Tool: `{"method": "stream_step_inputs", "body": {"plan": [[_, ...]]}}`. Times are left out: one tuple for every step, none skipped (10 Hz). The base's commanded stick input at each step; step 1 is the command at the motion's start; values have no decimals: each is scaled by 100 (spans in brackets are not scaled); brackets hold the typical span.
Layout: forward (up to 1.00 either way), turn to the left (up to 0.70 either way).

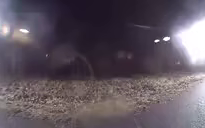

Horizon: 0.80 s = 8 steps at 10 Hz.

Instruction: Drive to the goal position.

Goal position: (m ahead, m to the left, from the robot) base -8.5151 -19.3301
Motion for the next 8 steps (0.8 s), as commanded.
{"method": "stream_step_inputs", "body": {"plan": [[-70, 0], [-70, 0], [-70, 0], [-70, 0], [-70, 0], [-70, 0], [-70, 0], [-69, 0]]}}
